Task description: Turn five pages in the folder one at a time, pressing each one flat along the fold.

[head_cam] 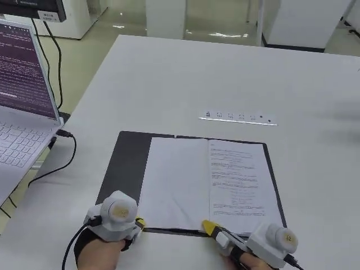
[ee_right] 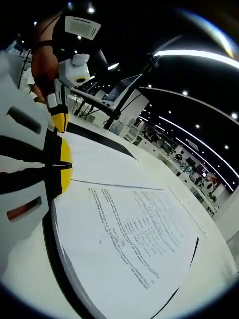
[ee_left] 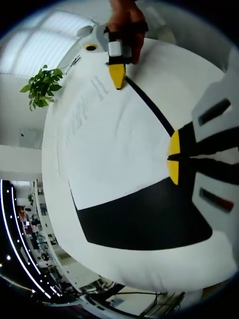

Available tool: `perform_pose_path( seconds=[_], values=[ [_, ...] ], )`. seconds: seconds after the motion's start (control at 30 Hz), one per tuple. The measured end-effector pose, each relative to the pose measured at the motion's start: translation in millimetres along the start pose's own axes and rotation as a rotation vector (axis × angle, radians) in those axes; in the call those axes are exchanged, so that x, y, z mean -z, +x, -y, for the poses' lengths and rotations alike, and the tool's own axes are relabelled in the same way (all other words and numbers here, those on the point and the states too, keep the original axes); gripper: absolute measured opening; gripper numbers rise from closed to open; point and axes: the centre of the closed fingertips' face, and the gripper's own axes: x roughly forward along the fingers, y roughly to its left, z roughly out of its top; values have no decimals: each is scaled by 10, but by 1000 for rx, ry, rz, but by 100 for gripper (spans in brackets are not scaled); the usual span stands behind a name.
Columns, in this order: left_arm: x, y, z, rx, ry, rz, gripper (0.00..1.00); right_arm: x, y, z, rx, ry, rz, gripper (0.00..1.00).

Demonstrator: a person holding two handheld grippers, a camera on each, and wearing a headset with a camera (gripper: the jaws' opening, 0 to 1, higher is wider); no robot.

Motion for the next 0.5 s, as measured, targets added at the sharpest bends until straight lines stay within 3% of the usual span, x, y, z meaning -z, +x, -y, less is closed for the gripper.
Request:
perform_pose_path(
  seconds=[0.1, 0.27, 0.33, 0.5],
  values=[
    [-24, -21, 81, 28, -79, -25, 7, -68, -15, 11, 6, 9, 11, 6],
    [-285, -150, 130, 32, -153, 69, 16, -255, -130, 6, 14, -22, 33, 19],
    [-351, -200, 159, 42, -182, 89, 19, -357, -200, 40, 26, -39, 54, 21],
    [-460, -366, 218, 48, -181, 121, 26, -536, -385, 80, 45, -86, 73, 26]
  ],
)
